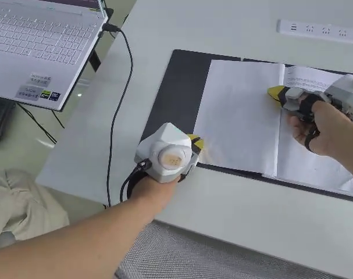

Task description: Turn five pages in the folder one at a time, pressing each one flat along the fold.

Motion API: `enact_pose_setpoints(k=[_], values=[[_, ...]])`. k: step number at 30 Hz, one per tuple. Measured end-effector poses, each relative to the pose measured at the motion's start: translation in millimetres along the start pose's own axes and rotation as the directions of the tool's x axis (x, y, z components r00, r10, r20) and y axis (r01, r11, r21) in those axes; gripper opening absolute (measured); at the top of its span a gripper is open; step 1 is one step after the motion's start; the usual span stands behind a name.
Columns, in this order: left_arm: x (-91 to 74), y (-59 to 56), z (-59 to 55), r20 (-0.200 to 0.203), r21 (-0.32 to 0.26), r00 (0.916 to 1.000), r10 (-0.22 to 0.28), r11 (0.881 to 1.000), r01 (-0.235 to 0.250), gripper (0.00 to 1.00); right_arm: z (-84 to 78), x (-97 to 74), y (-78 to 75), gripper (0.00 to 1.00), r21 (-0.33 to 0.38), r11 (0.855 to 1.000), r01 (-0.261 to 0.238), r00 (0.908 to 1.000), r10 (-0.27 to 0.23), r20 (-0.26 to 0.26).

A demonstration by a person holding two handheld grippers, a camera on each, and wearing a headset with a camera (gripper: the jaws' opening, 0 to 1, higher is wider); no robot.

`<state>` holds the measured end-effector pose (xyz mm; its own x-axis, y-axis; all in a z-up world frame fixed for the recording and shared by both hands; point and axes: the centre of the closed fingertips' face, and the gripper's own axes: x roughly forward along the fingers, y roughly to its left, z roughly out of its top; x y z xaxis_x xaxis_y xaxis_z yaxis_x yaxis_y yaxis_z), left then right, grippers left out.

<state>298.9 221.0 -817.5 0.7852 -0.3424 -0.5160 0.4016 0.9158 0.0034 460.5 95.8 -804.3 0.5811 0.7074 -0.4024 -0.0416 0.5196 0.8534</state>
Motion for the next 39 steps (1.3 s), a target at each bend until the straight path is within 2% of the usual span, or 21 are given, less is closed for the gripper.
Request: enact_pose_setpoints(k=[2,4,10,21,25,34,39], values=[[-0.2,-0.1,0.1,0.002,-0.003,1.0000,0.002,1.000,-0.002,0.01,5.5,4.8,2.8,0.00,-0.037,0.999,0.012,0.9999,-0.013,-0.011],[-0.2,0.0,0.1,0.004,-0.003,1.0000,0.002,1.000,-0.002,0.01,12.0,8.7,5.3,0.00,-0.042,0.999,0.015,0.9999,-0.015,-0.003],[-1.1,-0.4,0.6,0.001,0.005,1.0000,0.001,1.000,-0.001,0.01,26.3,17.7,-7.4,0.00,0.018,1.000,0.025,0.9995,-0.026,0.021],[-1.1,-0.6,0.8,0.000,0.004,1.0000,0.007,1.000,-0.007,0.01,55.0,35.6,-6.1,0.00,0.042,0.999,0.028,0.9959,-0.031,0.085],[-0.9,-0.5,0.9,0.000,0.005,1.0000,0.008,1.000,-0.008,0.01,63.2,40.2,-8.0,0.00,0.041,0.999,0.031,0.9954,-0.034,0.090],[-0.5,0.1,1.0,0.004,0.001,0.9999,0.012,1.000,-0.012,0.00,64.8,40.8,-8.4,0.00,0.029,0.999,0.028,0.9958,-0.030,0.086],[-0.2,0.2,1.2,0.000,0.003,0.9999,0.010,1.000,-0.010,0.00,53.8,34.6,-6.2,0.00,0.026,1.000,0.011,0.9990,-0.013,0.043]])
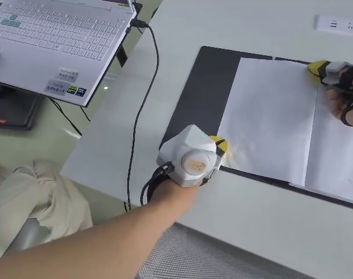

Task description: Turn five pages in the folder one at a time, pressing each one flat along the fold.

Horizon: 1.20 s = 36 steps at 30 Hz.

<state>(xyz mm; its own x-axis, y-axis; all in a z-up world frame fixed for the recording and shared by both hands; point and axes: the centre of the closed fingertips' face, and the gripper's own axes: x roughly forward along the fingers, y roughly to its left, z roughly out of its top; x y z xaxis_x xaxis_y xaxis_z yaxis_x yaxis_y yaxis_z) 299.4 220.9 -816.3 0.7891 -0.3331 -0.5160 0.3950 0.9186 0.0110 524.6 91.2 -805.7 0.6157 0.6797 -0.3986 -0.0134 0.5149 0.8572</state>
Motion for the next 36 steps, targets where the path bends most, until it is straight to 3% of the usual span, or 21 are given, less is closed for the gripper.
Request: enact_pose_setpoints(k=[17,21,28,36], values=[[0.0,-0.3,0.0,-0.010,0.008,0.9999,0.003,1.000,-0.003,0.00,-39.4,-27.9,3.8,0.00,0.039,0.997,-0.062,0.9918,0.066,-0.109],[-0.3,-0.4,0.2,-0.010,0.009,0.9999,0.004,1.000,-0.004,0.00,-42.0,-36.2,4.7,0.00,0.050,0.996,-0.077,0.9918,0.081,-0.099],[-0.1,-0.6,0.2,-0.014,0.009,0.9999,0.006,1.000,-0.006,0.00,-60.9,-47.6,2.0,0.00,0.053,0.994,-0.100,0.9832,0.106,-0.148],[-0.3,-0.7,0.0,-0.014,0.010,0.9998,0.011,1.000,-0.011,0.00,-76.1,-62.4,5.0,0.00,0.066,0.991,-0.118,0.9779,0.128,-0.165]])
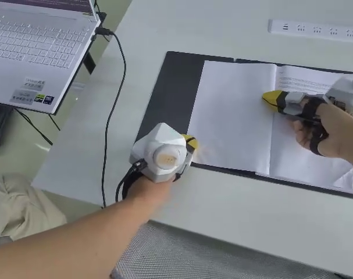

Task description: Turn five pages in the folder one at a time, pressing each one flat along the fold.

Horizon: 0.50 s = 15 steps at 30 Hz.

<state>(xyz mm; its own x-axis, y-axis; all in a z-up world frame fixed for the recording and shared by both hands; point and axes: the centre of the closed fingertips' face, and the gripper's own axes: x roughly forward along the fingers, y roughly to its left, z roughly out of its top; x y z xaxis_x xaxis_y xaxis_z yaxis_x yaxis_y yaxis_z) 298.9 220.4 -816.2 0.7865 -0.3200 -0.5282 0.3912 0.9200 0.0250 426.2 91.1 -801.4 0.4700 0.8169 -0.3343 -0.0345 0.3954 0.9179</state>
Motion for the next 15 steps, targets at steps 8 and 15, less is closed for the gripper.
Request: enact_pose_setpoints(k=[8,15], values=[[0.6,0.3,-0.5,-0.001,0.001,1.0000,0.003,1.000,-0.003,0.00,-37.6,-13.3,1.6,0.00,-0.015,1.000,-0.010,0.9975,0.009,-0.070],[0.4,0.0,-0.5,-0.003,0.000,1.0000,0.009,1.000,-0.009,0.00,-71.4,-29.3,5.1,0.00,-0.009,1.000,-0.022,0.9940,0.021,-0.107]])
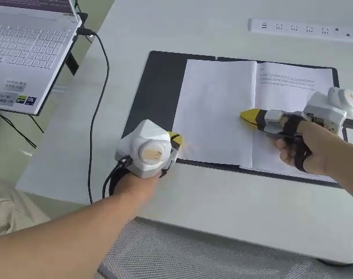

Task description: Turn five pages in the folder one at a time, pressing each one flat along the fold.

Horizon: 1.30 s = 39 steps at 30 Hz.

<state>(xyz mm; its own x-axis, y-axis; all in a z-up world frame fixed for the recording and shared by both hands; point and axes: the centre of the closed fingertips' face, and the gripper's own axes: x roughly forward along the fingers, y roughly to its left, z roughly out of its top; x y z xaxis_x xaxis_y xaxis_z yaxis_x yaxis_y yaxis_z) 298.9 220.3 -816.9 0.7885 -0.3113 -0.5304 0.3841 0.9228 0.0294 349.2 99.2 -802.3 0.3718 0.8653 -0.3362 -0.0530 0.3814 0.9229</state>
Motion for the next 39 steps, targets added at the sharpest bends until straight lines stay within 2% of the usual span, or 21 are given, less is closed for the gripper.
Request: enact_pose_setpoints(k=[11,25,32,35,37,39], values=[[0.6,0.2,-0.4,0.000,-0.006,1.0000,0.009,1.000,-0.009,0.00,-40.9,-17.1,2.1,0.00,0.001,1.000,-0.004,0.9995,0.004,-0.031],[-0.2,-0.1,1.0,0.009,-0.010,0.9998,0.015,1.000,-0.015,0.00,-96.9,-36.5,-1.5,0.00,0.000,1.000,-0.004,0.9921,0.004,-0.126],[-1.3,0.0,1.4,0.015,-0.021,0.9998,0.016,1.000,-0.016,0.00,-111.1,-47.9,1.3,0.00,0.025,1.000,-0.018,0.9944,0.021,-0.104],[-1.6,-0.1,1.6,0.014,-0.023,0.9998,0.014,1.000,-0.014,0.00,-116.7,-54.3,12.6,0.00,0.017,0.999,-0.034,0.9953,0.035,-0.090],[-1.3,0.2,1.4,0.015,-0.029,0.9998,0.014,0.999,-0.013,0.00,-112.0,-57.9,18.3,0.00,0.026,0.998,-0.050,0.9972,0.052,-0.054],[-1.5,0.4,1.6,0.016,-0.049,0.9998,0.012,0.999,-0.012,0.00,-110.8,-63.5,25.5,0.00,0.009,0.998,-0.063,0.9970,0.063,-0.044]])
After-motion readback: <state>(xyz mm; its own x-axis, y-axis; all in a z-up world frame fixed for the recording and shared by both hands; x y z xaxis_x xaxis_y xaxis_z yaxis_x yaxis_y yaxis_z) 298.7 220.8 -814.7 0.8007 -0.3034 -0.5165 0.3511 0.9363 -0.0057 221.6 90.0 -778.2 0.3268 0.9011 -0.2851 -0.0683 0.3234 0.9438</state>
